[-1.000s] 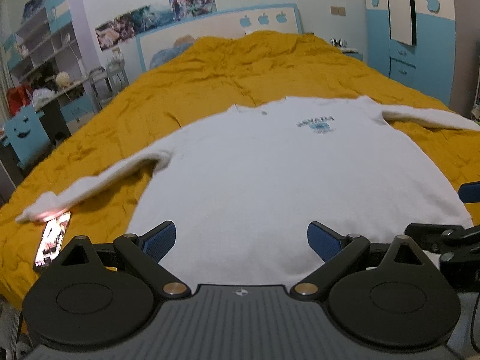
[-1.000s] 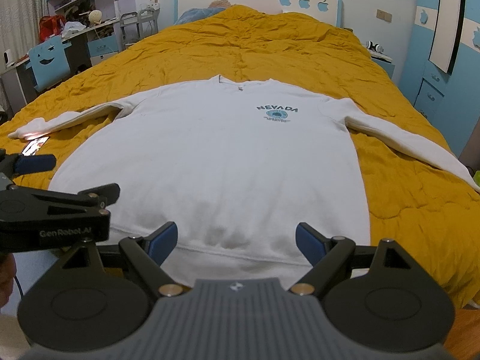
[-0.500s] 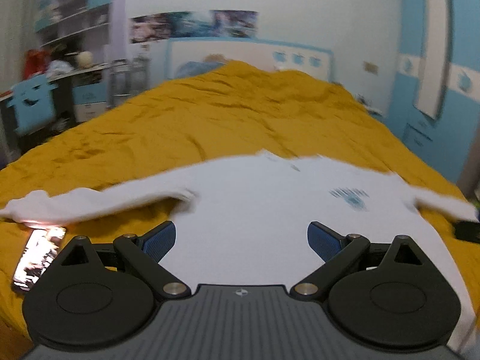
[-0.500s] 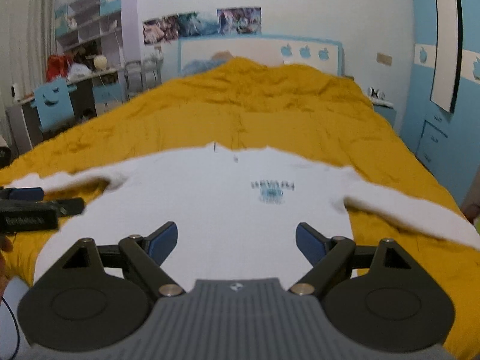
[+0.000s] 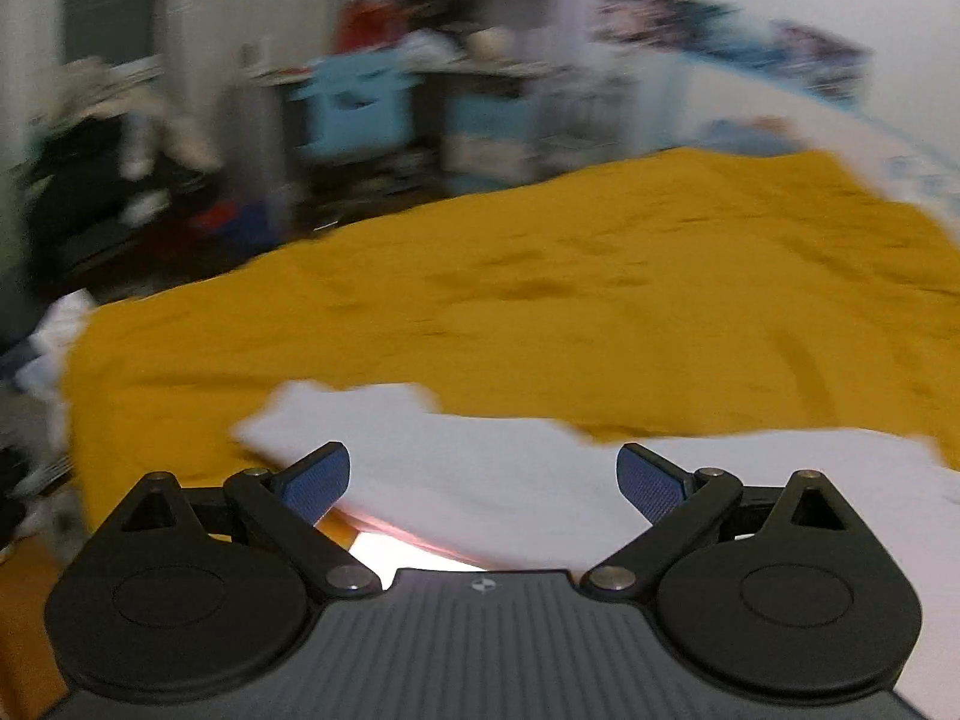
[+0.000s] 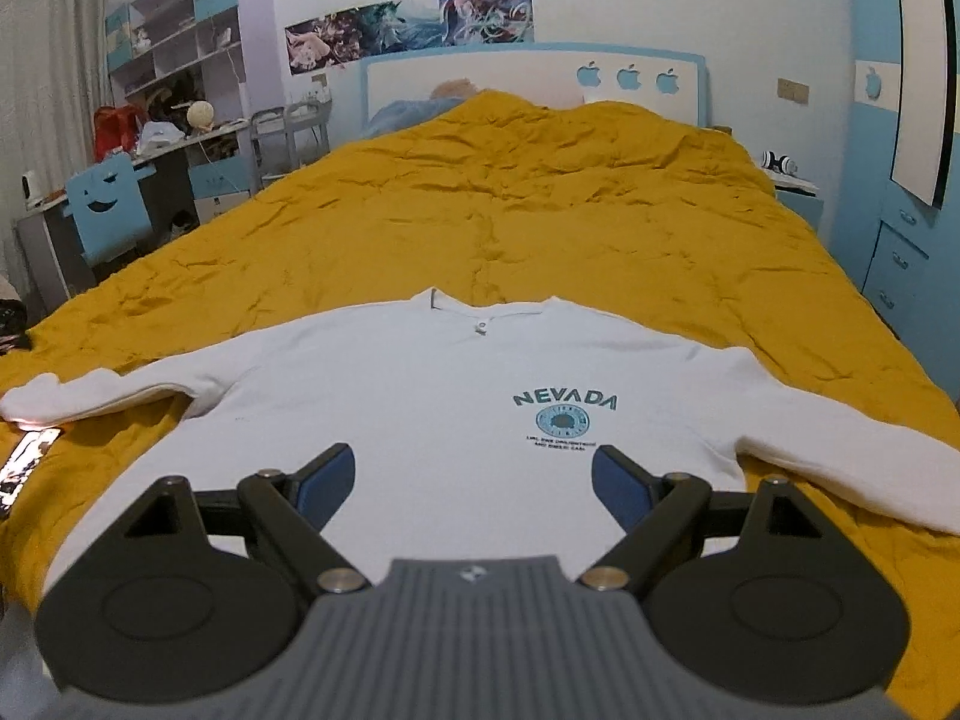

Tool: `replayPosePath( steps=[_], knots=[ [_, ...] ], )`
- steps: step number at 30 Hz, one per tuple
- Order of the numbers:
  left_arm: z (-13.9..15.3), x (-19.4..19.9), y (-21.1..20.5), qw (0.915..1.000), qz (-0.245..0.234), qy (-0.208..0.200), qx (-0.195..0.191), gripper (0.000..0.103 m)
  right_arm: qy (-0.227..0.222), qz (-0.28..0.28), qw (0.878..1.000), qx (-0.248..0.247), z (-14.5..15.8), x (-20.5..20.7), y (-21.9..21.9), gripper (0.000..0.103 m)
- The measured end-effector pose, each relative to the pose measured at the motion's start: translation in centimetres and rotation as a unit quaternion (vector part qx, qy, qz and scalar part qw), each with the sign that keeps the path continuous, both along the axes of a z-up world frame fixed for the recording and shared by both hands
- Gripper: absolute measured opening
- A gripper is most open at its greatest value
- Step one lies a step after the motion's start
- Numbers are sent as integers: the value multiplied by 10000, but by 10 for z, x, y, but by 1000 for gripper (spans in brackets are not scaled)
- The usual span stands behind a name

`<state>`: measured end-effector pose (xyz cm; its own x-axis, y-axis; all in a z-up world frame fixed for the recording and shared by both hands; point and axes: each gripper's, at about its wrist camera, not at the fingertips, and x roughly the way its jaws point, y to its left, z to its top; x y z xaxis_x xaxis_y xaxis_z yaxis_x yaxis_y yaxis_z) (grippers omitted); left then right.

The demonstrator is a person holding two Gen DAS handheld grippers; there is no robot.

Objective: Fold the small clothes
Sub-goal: 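Grasp the sweatshirt sleeve cuff with the left gripper and lift it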

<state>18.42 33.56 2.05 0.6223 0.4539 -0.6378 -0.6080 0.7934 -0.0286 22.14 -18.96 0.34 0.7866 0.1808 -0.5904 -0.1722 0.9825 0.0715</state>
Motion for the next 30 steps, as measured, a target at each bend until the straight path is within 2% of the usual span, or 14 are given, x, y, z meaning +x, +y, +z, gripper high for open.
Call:
replayPosePath(
  steps=[3, 8, 11, 13, 15, 16, 17, 18, 19, 20, 21, 25, 28, 30],
  knots=[
    [-12, 3, 42, 9981, 570, 175, -158, 103, 73, -98, 9999, -23, -7, 18, 3, 82],
    [-30, 1, 84, 9922, 1136, 349, -386, 103, 239, -460, 9985, -158, -22, 52, -2, 82],
    [-46, -6, 98, 9870, 1389, 284, -758, 103, 428, -615, 9971, -155, -31, 70, -4, 82],
    [-56, -6, 111, 9849, 1372, 136, -1049, 98, 471, -593, 9970, -132, -35, 76, -3, 82],
    [-60, -2, 120, 9834, 1318, -66, -1243, 69, 503, -481, 9975, -160, -38, 83, 4, 82],
    [-62, 0, 123, 9819, 1270, -170, -1392, 59, 515, -410, 9977, -176, -40, 85, 8, 82],
    [-65, 0, 126, 9789, 1237, -278, -1601, 38, 531, -334, 9978, -199, -41, 88, 12, 82],
    [-67, 2, 129, 9763, 1218, -363, -1754, 22, 549, -264, 9979, -224, -43, 91, 16, 82],
    [-65, 3, 128, 9754, 1230, -420, -1779, 19, 565, -212, 9979, -241, -43, 93, 20, 82],
    [-61, 4, 124, 9772, 1217, -467, -1674, 11, 578, -170, 9979, -249, -44, 95, 23, 82],
    [-54, 5, 119, 9806, 1114, -543, -1519, 9, 585, -138, 9979, -241, -45, 97, 26, 82],
    [-8, 7, 86, 9860, 562, -1034, -1180, 8, 564, -69, 9982, -202, -44, 99, 27, 82],
    [41, 17, 45, 9896, 41, -1249, -707, 8, 535, -106, 9984, -124, -44, 99, 22, 82],
    [73, 29, 14, 9888, -360, -1371, -473, 8, 503, -135, 9986, -26, -43, 98, 17, 82]
  ],
)
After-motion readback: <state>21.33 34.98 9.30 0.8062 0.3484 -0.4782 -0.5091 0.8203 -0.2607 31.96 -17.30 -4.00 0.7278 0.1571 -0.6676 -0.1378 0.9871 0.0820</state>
